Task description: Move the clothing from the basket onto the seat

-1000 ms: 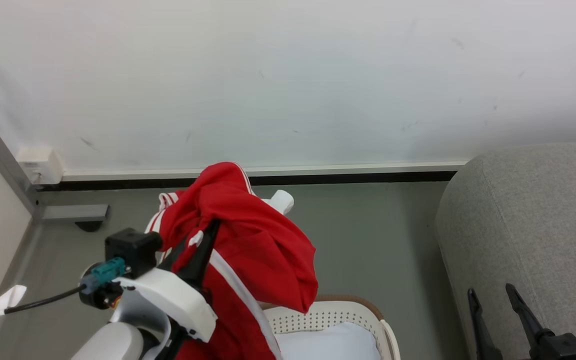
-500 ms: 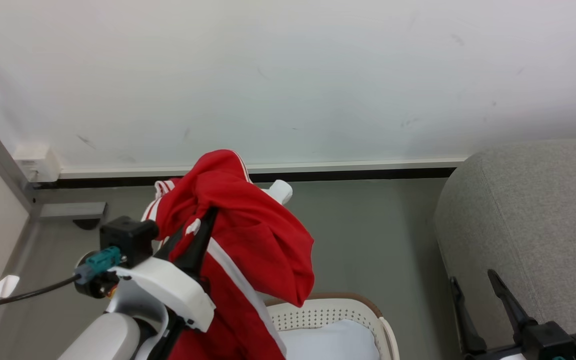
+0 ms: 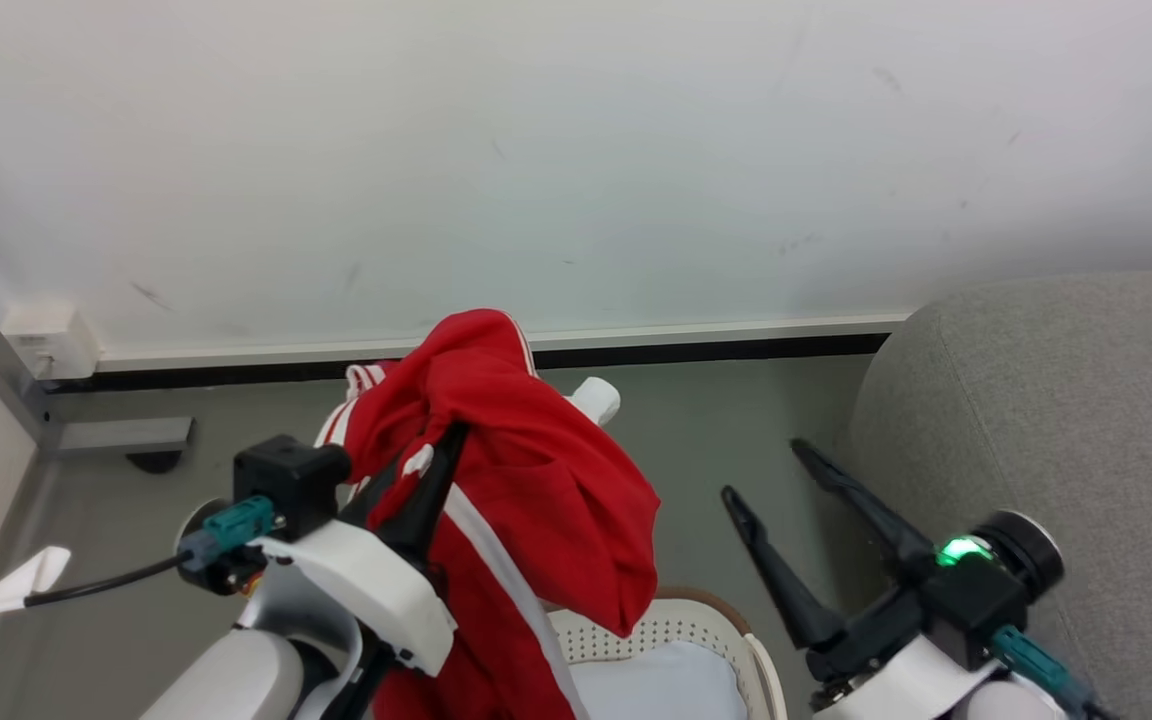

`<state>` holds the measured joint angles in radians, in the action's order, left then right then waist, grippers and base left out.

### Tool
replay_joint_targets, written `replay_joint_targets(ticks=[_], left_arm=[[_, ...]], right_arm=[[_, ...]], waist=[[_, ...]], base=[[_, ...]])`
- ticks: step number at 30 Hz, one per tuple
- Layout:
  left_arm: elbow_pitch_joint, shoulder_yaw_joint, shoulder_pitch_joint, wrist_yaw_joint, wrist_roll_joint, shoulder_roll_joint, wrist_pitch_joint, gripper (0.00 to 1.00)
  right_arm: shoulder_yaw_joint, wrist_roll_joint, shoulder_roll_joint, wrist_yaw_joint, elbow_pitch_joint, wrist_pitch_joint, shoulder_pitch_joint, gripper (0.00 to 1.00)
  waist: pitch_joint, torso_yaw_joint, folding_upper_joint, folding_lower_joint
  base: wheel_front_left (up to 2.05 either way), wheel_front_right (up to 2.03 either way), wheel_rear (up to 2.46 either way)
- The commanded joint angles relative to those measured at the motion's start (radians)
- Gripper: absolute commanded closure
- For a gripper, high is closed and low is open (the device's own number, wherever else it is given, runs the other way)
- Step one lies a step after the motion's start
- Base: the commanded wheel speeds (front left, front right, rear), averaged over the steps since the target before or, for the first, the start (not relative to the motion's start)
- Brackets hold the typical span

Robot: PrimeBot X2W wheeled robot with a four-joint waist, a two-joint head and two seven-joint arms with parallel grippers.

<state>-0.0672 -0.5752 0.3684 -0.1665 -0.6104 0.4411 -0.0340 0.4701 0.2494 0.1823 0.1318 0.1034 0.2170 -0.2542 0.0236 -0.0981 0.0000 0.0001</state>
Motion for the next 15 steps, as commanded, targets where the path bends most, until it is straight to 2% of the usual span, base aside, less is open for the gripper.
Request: replay_joint_targets(ticks=[1,5,8,15], left_arm=[[-0.004,0.0,0.012,-0.001,0.014,-0.005,0.002,1.0],[0.002,-0.01,0.022,0.004,0.018,-0.011,0.001,1.0],[0.007,-0.021,0.029,0.009,0.021,-0.017,-0.001,1.0],[0.016,-0.04,0.05,0.022,0.019,-0.033,-0.004,1.0]], right_arm=[[0.055,0.054,0.033,-0.002,-0.016,-0.032,-0.039,0.0],[0.211,0.174,0.096,-0.002,-0.034,-0.107,-0.121,0.0],[0.314,0.239,0.12,-0.002,-0.026,-0.14,-0.176,0.0],[0.457,0.322,0.105,-0.002,0.06,-0.115,-0.271,0.0]], waist=[[0.001,0.0,0.0,-0.0001],[0.001,0.0,0.0,-0.0001],[-0.001,0.003,0.0,-0.0001],[-0.001,0.017,0.0,-0.0001]], base=[[0.0,0.0,0.0],[0.0,0.0,0.0],[0.0,0.0,0.0],[0.0,0.0,0.0]])
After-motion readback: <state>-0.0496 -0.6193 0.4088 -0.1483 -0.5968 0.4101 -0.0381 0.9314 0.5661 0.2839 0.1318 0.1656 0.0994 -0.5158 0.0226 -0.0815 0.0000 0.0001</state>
